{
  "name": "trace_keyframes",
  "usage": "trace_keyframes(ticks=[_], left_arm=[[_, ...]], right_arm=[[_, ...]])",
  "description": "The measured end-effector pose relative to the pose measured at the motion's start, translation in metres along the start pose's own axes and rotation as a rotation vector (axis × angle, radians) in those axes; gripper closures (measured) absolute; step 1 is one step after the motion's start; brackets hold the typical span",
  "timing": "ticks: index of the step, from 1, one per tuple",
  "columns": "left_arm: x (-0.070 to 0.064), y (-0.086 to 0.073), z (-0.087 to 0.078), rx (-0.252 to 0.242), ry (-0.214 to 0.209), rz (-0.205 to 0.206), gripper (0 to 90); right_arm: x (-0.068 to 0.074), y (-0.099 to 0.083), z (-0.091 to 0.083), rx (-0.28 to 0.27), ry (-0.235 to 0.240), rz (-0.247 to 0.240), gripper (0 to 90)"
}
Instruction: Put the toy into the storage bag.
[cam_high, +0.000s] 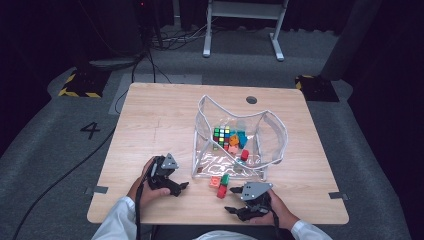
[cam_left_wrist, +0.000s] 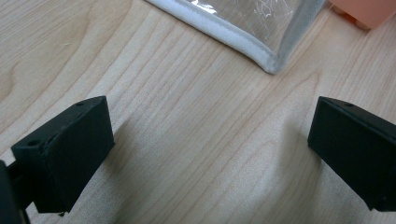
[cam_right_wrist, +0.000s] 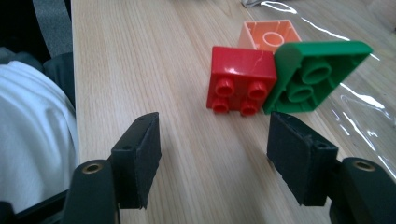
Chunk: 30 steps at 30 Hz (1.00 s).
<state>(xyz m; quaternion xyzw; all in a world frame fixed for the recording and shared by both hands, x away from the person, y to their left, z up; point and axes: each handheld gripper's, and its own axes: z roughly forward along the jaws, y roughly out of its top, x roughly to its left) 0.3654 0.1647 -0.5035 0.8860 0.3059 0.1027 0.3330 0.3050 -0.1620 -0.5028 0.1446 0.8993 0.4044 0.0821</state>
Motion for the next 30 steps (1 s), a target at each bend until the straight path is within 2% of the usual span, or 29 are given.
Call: trace_keyframes(ticks=[2,5,8,10,11,12,15,19,21,23,26,28,29,30], left_arm=[[0.0,0.0,0.0,0.0,0.0,0.0,0.3],[0.0,0.0,0.0,0.0,0.0,0.0,0.3],[0.0,0.0,0.0,0.001,0.0,0.0,0.3],[0.0,0.0,0.0,0.001,0.0,0.0,0.3],[0.0,0.0,0.0,0.001,0.0,0.0,0.3],[0.0,0.0,0.0,0.003,0.0,0.002,0.3],[0.0,0.0,0.0,0.0,0.0,0.0,0.3],[0.0,0.0,0.0,0.0,0.0,0.0,0.3],[0.0,0.0,0.0,0.0,0.0,0.0,0.3],[0.0,0.0,0.0,0.0,0.0,0.001,0.3],[0.0,0.0,0.0,0.0,0.0,0.0,0.3],[0.0,0.0,0.0,0.0,0.0,0.001,0.3],[0.0,0.0,0.0,0.0,0.0,0.0,0.3],[0.0,0.0,0.0,0.0,0.0,0.0,0.3]], right_arm=[[-0.001,0.003,0.004,-0.015,-0.001,-0.025,34.8],[0.0,0.005,0.007,-0.006,-0.015,-0.005,34.1],[-0.001,0.007,0.009,-0.013,-0.025,-0.012,33.6],[-0.001,0.008,0.011,-0.02,-0.018,-0.005,34.5],[-0.001,0.009,0.011,-0.015,-0.02,-0.016,34.9],[0.001,0.009,0.012,-0.009,-0.019,-0.001,36.0],[0.005,0.01,0.012,-0.016,-0.011,-0.035,36.1],[0.009,0.01,0.012,-0.01,-0.012,0.0,36.9],[0.007,0.011,0.014,-0.016,-0.009,-0.027,37.5],[0.007,0.013,0.016,-0.023,-0.008,-0.018,37.6],[0.006,0.016,0.019,-0.023,-0.008,-0.017,41.8],[0.005,0.016,0.02,-0.019,-0.001,-0.008,48.1],[0.005,0.016,0.019,-0.015,0.007,0.012,49.5],[0.004,0.017,0.019,-0.022,0.001,0.008,52.6]])
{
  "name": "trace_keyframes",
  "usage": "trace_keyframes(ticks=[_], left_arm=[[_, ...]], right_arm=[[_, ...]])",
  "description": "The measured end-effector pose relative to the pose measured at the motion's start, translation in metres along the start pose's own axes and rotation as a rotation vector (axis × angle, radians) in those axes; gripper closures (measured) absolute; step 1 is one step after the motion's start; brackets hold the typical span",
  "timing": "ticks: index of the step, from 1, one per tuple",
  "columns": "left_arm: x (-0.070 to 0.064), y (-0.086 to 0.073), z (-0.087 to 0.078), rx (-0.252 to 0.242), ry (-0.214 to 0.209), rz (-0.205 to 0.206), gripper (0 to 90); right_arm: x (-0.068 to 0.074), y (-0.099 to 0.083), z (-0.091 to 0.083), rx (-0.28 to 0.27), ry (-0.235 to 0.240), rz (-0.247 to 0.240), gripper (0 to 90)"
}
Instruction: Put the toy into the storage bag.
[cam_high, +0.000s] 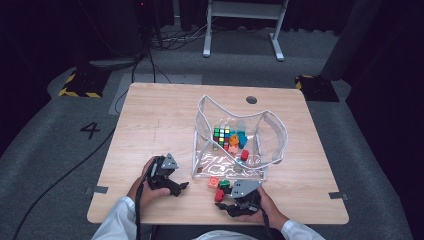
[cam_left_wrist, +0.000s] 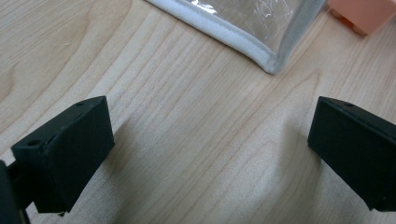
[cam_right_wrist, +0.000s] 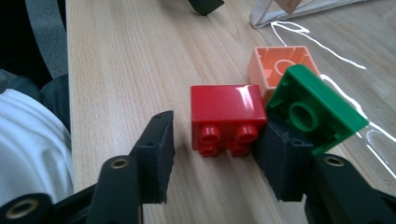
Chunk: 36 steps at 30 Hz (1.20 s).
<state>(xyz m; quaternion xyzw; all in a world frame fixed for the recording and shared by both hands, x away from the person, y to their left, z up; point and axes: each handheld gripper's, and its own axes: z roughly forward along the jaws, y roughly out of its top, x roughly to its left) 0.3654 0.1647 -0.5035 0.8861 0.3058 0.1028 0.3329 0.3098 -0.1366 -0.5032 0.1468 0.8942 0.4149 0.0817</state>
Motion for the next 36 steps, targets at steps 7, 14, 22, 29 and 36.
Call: trace_keyframes(ticks=[7,14,22,29,36], left_arm=[[0.0,0.0,0.0,0.0,0.0,0.0,0.3],[0.0,0.0,0.0,0.001,0.0,0.002,0.3],[0.0,0.0,0.0,0.0,0.001,0.0,0.3],[0.0,0.0,0.0,-0.001,0.001,0.0,0.3],[-0.001,0.0,0.0,0.0,0.008,-0.006,0.4]], right_arm=[[-0.002,0.0,-0.001,0.011,-0.008,0.032,58.2],[-0.003,0.0,0.0,-0.014,-0.008,-0.032,58.9],[-0.007,-0.005,-0.011,-0.034,0.004,-0.025,59.1],[-0.009,-0.016,-0.032,-0.013,-0.001,-0.002,59.1],[-0.018,-0.028,-0.049,-0.003,-0.028,-0.001,59.1]])
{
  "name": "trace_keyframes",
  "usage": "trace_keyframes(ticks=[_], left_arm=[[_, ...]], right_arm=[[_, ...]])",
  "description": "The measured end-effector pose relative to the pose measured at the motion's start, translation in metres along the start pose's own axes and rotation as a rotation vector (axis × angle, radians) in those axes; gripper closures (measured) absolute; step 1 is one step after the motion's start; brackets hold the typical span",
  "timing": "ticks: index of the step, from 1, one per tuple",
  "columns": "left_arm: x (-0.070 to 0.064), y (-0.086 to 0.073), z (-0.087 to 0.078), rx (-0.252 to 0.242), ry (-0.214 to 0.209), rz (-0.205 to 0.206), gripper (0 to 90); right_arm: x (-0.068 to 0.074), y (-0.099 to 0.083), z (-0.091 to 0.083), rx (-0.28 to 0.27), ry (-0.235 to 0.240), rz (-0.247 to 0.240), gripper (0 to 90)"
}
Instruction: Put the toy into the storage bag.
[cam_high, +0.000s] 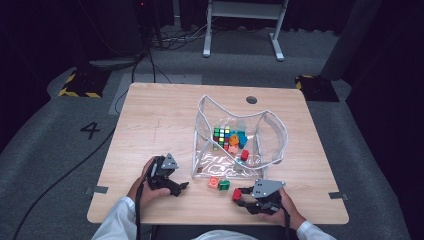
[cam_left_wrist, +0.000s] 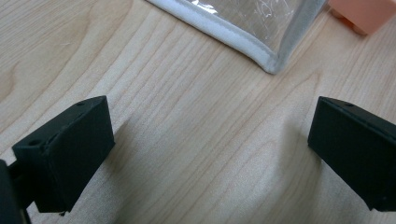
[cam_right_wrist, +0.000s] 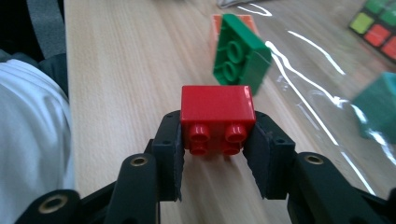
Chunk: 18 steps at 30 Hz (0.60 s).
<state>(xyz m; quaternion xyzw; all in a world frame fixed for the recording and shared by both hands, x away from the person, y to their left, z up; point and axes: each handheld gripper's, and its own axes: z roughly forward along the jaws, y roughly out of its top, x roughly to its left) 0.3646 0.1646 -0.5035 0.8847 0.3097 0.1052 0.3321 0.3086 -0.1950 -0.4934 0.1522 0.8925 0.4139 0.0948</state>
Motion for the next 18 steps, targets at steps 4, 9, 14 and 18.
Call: trace_keyframes(ticks=[4,9,14,18], left_arm=[[-0.001,0.0,0.0,0.005,-0.003,-0.011,0.4],[-0.001,0.0,0.0,0.005,-0.003,-0.011,0.4],[0.0,0.0,0.0,0.0,0.001,-0.001,0.4],[0.0,0.0,0.0,0.0,0.001,-0.001,0.4]], right_arm=[[-0.01,-0.005,-0.013,-0.026,-0.025,0.005,59.1],[-0.018,-0.016,-0.029,-0.022,-0.07,0.025,59.1],[-0.027,-0.028,-0.047,-0.024,-0.117,0.056,59.2],[-0.035,-0.037,-0.06,-0.016,-0.154,0.094,59.1]])
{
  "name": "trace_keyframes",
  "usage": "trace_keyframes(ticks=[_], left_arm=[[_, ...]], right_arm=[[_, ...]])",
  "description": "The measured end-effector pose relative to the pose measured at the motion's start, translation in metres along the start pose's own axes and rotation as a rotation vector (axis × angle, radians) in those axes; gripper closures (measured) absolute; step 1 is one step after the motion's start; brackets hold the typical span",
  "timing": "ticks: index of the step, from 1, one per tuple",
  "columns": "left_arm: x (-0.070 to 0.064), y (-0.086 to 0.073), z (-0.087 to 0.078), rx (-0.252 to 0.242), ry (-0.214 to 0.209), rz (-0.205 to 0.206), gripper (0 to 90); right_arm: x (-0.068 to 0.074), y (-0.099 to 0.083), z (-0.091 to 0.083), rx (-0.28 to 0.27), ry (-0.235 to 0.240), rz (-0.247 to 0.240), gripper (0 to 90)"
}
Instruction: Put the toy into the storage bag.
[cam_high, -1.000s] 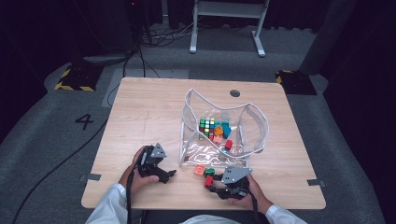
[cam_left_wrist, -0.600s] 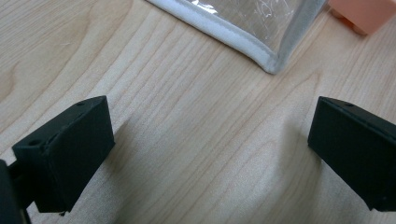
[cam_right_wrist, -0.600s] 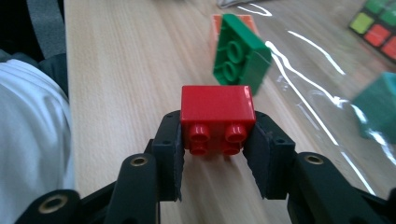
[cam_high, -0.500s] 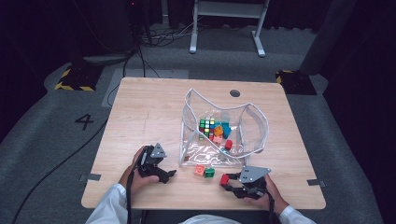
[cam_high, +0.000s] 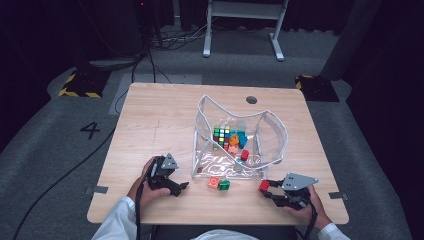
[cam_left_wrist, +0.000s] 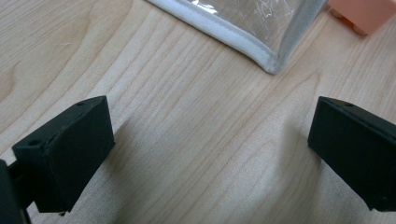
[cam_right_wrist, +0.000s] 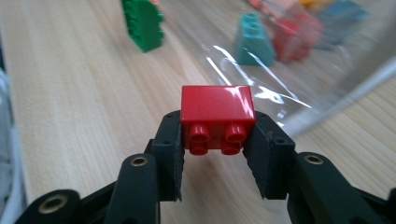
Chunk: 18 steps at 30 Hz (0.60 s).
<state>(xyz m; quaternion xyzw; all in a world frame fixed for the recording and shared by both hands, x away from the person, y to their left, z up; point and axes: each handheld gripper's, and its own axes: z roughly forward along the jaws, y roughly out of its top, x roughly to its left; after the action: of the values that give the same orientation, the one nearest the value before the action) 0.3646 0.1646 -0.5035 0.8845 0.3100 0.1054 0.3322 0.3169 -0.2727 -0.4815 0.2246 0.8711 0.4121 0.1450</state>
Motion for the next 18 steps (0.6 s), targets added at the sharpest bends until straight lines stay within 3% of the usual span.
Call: trace_keyframes(ticks=[5,18], left_arm=[[0.0,0.0,0.0,0.0,0.0,0.0,0.4],[0.001,0.0,0.0,0.001,-0.008,0.005,0.3]], right_arm=[[-0.013,-0.009,-0.013,0.031,-0.044,0.016,59.1],[-0.053,-0.004,-0.039,-0.013,-0.163,0.073,59.2]])
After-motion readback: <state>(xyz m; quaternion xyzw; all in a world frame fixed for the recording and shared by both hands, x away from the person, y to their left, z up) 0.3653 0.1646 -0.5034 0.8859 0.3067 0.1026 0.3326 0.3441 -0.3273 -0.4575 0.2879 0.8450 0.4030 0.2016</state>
